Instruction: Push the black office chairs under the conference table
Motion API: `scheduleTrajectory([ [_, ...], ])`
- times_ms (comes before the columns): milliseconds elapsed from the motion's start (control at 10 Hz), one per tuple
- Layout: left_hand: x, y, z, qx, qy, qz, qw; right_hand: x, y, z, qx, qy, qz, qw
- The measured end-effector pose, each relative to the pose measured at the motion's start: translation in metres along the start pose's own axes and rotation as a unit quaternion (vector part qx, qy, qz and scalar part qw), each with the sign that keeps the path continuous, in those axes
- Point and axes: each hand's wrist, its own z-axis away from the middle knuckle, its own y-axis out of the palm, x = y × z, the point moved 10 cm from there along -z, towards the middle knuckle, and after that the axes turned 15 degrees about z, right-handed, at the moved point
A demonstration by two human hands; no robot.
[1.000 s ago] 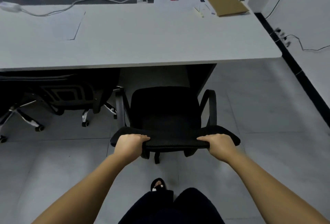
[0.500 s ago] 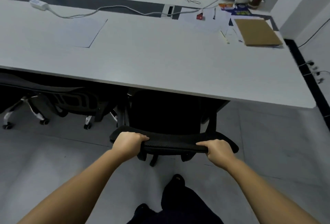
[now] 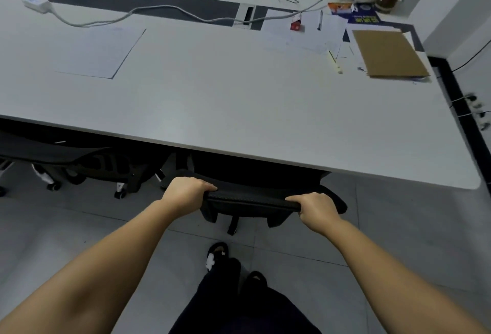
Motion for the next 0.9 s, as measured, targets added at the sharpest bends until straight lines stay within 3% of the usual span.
scheduleTrajectory([
  [300,0.008,-0.024,-0.055,0.018,0.049,0.014,0.999,-0.011,-0.017,-0.042,-0.006,0.017,-0.03,0.999],
  [700,0.013,-0.014,-0.051,0.028,0.076,0.019,0.997,-0.011,-0.008,-0.043,-0.003,0.037,-0.067,0.997],
  [800,0.008,-0.025,-0.049,-0.019,0.158,0.005,0.987,-0.011,0.002,-0.023,0.01,-0.003,-0.049,0.999],
  [900,-0.008,-0.02,-0.008,-0.066,0.238,0.016,0.969,-0.005,-0.065,-0.03,-0.216,0.009,-0.025,0.976],
])
